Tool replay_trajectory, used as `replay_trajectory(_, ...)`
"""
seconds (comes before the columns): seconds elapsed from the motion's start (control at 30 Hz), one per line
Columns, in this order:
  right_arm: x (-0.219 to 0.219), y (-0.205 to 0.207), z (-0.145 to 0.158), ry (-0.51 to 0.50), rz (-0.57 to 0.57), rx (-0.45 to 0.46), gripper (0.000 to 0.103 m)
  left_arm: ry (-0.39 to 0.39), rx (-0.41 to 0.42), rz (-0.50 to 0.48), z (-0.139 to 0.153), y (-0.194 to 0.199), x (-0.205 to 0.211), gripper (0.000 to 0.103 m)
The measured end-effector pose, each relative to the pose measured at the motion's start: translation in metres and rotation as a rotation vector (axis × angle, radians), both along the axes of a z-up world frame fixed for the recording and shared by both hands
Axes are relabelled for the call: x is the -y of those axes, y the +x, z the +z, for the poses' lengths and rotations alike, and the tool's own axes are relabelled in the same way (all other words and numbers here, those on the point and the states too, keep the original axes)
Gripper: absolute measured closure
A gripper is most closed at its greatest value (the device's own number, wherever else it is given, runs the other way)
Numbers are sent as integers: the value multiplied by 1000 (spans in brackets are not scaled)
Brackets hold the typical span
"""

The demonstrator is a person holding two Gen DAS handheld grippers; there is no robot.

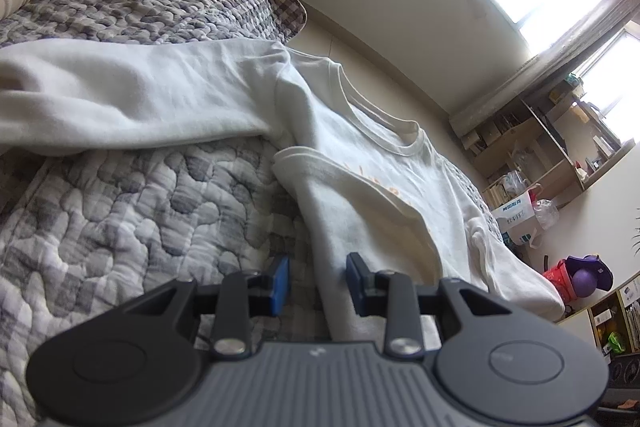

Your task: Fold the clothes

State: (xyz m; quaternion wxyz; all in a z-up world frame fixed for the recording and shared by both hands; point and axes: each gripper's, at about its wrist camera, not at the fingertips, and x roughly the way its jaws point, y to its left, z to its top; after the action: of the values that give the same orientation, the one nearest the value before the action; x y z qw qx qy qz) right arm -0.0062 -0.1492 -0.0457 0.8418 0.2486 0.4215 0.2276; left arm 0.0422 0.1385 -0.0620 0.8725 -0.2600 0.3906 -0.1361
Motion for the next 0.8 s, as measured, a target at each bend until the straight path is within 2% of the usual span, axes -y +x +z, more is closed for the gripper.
replay_trajectory(0.3,31,-24,31,2,-28,113,94,-43,-4,31,-1,-3,-13,72)
replay_trajectory(0.4,45,-32,40,-1,-43,148,95,-63,-7,46,-1,-3,-18,70)
replay_trajectory(0.47,55,-38,44,-8,-58,166,95,-77,-9,68,1,-4,-23,65)
replay_trajectory(0.6,76,-47,43,-11,-86,163,95,-141,-5,118,1,-6,-40,60)
replay_trajectory(0.8,90,-56,36,-47,-98,137,95,-186,-27,121,-4,-2,-42,59)
